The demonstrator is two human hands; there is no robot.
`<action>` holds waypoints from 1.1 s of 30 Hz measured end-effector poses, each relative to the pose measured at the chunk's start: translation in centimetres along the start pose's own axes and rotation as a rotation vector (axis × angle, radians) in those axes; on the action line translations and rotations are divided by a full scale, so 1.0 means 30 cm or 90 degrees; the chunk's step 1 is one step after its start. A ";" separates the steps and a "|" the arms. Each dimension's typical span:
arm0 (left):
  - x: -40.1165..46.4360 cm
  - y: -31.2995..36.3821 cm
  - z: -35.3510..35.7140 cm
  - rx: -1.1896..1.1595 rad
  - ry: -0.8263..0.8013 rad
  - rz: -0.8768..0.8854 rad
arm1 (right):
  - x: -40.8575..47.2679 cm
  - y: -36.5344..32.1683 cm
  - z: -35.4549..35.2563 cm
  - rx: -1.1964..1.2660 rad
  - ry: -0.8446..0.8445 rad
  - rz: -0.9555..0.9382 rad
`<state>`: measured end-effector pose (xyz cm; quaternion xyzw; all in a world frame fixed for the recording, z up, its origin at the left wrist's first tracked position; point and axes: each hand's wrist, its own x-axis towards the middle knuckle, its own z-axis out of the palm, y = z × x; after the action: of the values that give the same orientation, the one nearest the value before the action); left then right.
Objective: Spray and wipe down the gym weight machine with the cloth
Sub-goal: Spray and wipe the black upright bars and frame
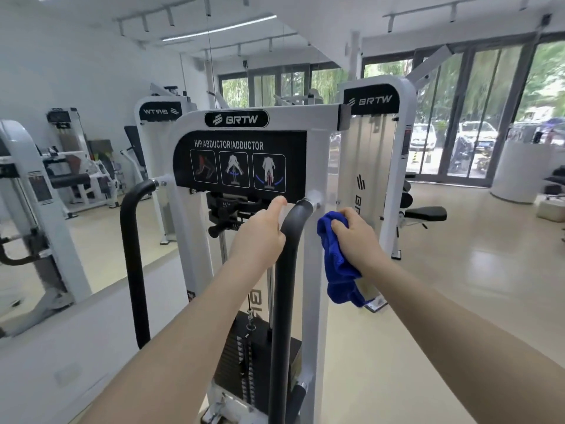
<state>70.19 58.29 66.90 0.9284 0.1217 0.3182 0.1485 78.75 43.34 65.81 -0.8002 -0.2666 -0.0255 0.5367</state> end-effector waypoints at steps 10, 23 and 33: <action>-0.269 -0.137 0.207 -0.014 -0.059 -0.167 | 0.002 0.053 0.033 -0.024 0.068 0.018; -0.265 -0.216 0.204 -0.230 0.033 -0.209 | 0.150 -0.033 0.185 -0.430 0.141 -0.372; -0.341 -0.247 0.281 -0.430 0.138 -0.274 | 0.067 0.159 0.245 -0.675 0.053 -0.726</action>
<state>66.65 60.22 52.27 0.7418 0.2168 0.3980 0.4943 80.84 49.22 59.33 -0.6878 -0.5684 -0.4515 -0.0038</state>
